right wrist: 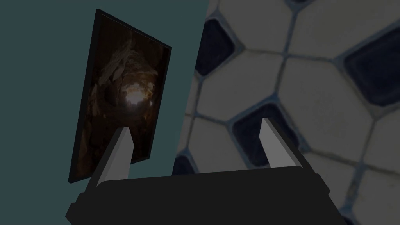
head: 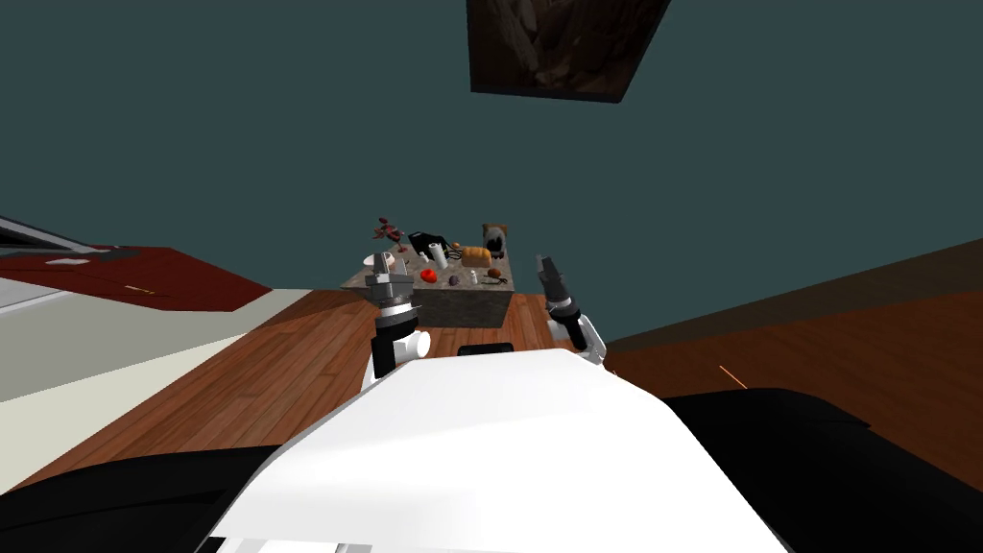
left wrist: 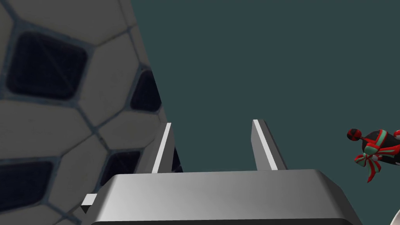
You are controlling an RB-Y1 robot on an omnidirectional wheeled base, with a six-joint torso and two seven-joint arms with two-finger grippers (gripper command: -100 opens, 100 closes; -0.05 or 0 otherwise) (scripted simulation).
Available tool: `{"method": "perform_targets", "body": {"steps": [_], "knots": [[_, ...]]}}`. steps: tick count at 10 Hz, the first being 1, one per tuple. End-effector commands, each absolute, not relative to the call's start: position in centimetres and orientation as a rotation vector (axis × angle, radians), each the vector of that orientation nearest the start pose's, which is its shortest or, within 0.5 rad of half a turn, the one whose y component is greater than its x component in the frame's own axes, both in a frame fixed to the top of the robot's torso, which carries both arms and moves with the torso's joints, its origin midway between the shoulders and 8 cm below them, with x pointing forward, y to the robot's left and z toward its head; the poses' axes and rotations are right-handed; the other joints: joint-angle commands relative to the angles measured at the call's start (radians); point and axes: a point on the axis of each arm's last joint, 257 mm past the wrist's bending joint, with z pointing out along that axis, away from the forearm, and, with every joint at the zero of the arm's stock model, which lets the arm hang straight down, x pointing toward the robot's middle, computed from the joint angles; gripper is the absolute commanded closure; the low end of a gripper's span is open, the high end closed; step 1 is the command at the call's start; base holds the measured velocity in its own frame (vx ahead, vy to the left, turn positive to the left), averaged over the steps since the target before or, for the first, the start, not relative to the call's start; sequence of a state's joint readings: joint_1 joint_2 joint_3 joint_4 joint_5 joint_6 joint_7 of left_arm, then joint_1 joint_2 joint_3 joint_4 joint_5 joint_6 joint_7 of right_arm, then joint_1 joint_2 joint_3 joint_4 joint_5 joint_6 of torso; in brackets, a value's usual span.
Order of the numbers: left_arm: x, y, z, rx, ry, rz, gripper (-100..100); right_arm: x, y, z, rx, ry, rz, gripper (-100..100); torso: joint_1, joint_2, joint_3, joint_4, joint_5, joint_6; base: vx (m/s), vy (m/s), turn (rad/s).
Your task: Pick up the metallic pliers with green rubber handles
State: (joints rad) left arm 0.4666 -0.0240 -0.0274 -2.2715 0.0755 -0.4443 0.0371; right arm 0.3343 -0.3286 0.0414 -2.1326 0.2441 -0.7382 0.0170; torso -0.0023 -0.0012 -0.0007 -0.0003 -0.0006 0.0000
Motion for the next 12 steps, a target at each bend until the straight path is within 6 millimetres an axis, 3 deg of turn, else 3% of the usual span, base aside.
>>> {"method": "perform_targets", "body": {"steps": [1,7,12], "knots": [[35.7,27.9,2.1,-0.767,0.558,-1.417,0,34.2,-17.5,2.6,-0.014,0.871,1.274,-100,0.000,0.000,0.000,0.000,0.000,0.000,0.017,-0.023,-0.031],[35.7,27.9,2.1,-0.767,0.558,-1.417,0,34.7,-13.3,-0.2,-0.282,1.013,1.244,-100,0.001,0.000,0.000,0.000,0.000,0.000,0.015,-0.017,-0.050],[35.7,27.9,2.1,-0.767,0.557,-1.418,0,35.2,-10.2,-3.8,-0.543,1.149,1.210,-100,0.003,0.000,0.000,0.000,0.000,0.000,0.022,0.002,-0.048]]}}
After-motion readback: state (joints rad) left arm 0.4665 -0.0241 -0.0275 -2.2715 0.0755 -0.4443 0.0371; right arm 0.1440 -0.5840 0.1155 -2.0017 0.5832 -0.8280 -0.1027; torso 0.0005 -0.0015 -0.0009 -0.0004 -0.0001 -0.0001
